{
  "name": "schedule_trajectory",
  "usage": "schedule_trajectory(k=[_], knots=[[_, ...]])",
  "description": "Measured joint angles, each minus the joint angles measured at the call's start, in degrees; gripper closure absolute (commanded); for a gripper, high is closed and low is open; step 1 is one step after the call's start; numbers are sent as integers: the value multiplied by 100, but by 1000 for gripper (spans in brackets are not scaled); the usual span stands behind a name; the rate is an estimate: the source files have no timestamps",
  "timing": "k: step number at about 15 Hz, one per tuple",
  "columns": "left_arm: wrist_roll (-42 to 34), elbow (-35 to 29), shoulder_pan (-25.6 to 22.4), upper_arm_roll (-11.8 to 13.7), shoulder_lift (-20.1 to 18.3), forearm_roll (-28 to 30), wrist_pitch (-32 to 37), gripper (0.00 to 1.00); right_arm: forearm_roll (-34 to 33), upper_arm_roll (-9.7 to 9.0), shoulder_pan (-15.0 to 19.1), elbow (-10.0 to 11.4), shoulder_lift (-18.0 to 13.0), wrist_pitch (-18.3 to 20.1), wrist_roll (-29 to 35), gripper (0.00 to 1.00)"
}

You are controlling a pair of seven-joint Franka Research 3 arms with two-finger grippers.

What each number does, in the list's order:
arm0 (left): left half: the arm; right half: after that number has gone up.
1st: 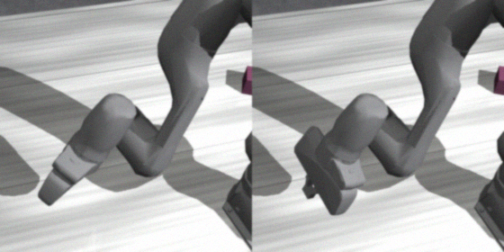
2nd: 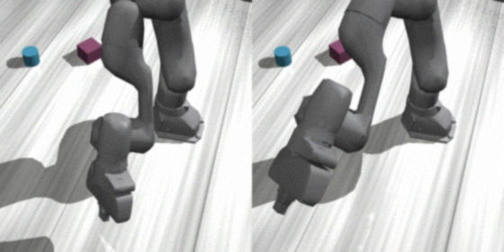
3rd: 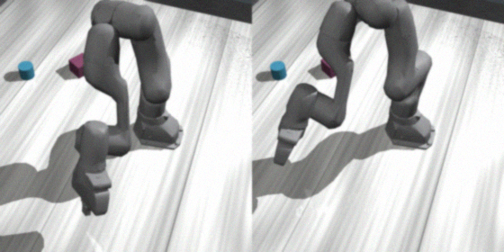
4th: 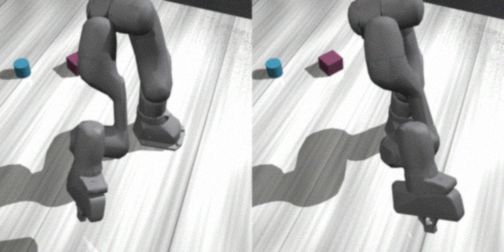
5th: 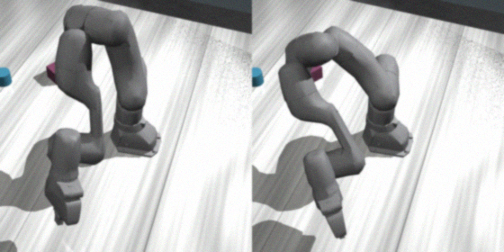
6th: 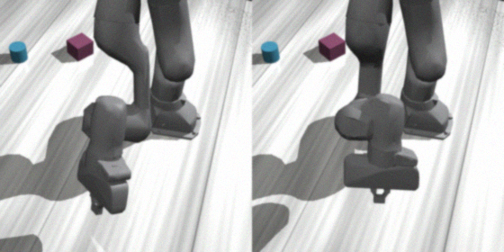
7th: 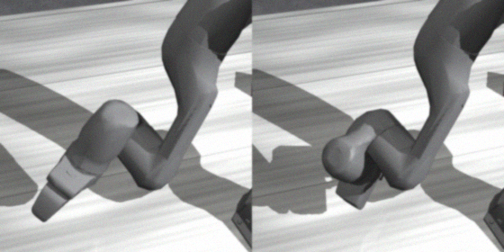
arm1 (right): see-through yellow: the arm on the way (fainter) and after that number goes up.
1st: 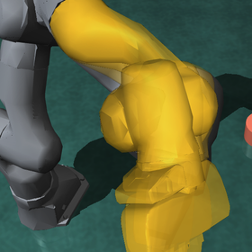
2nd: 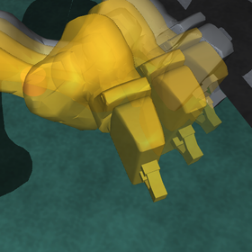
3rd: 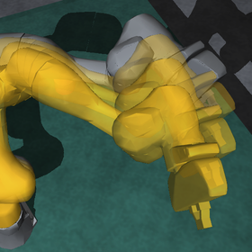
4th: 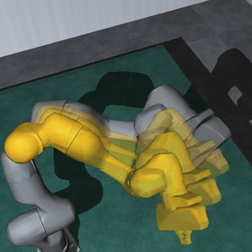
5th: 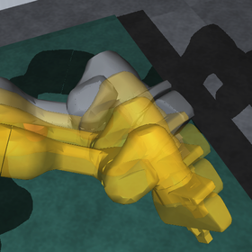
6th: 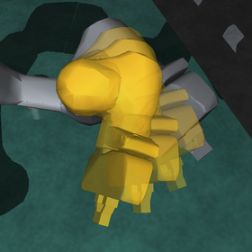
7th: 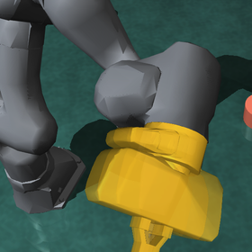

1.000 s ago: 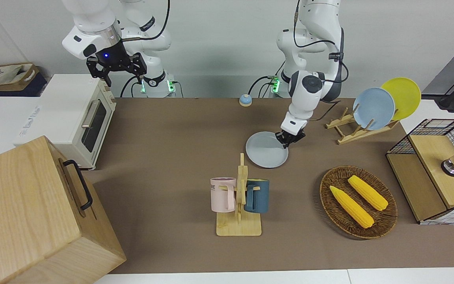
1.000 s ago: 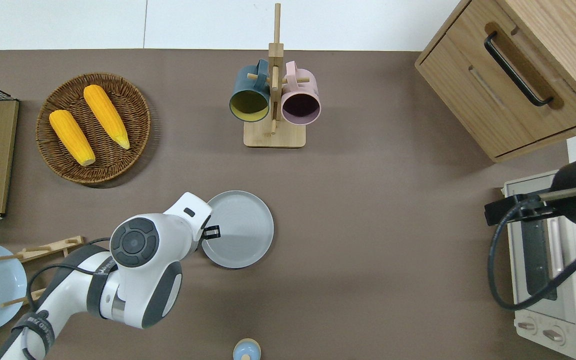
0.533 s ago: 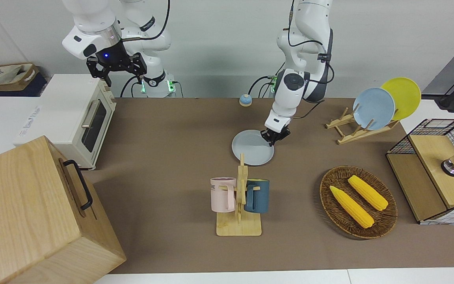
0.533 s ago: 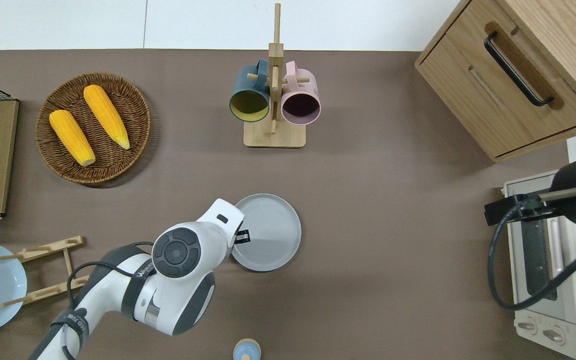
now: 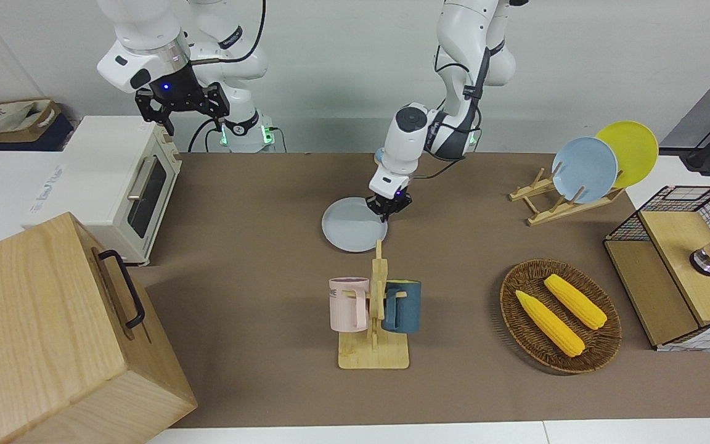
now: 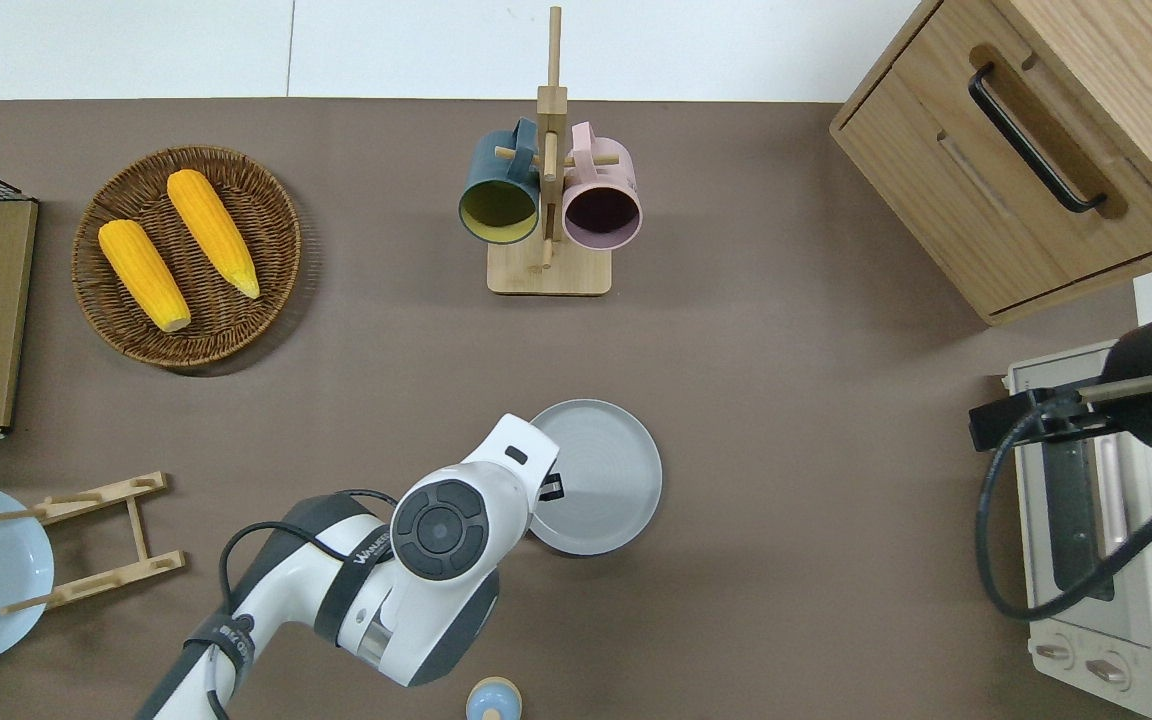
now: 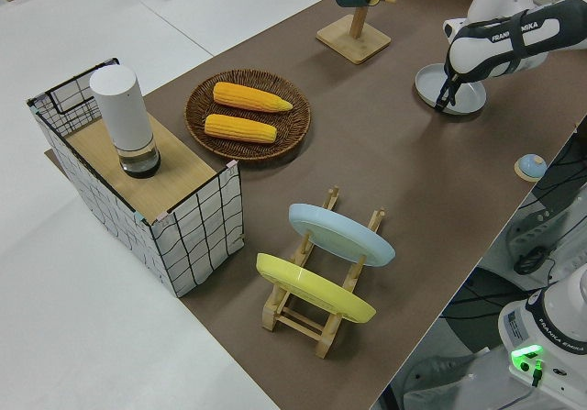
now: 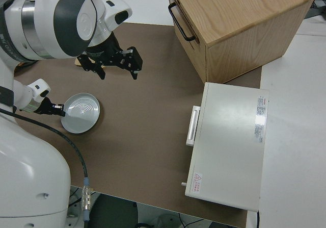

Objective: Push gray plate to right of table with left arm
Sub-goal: 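Push the gray plate across the table away from the basket with the left gripper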

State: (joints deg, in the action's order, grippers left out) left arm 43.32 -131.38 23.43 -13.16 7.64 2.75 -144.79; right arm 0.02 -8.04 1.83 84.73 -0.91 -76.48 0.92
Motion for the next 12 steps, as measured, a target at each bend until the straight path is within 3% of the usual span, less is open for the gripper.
schedule_trajectory(k=[12], knots=[[1071,865,907,-19,687,0,-45,1000,0,0,0,0,0,0,0,17]])
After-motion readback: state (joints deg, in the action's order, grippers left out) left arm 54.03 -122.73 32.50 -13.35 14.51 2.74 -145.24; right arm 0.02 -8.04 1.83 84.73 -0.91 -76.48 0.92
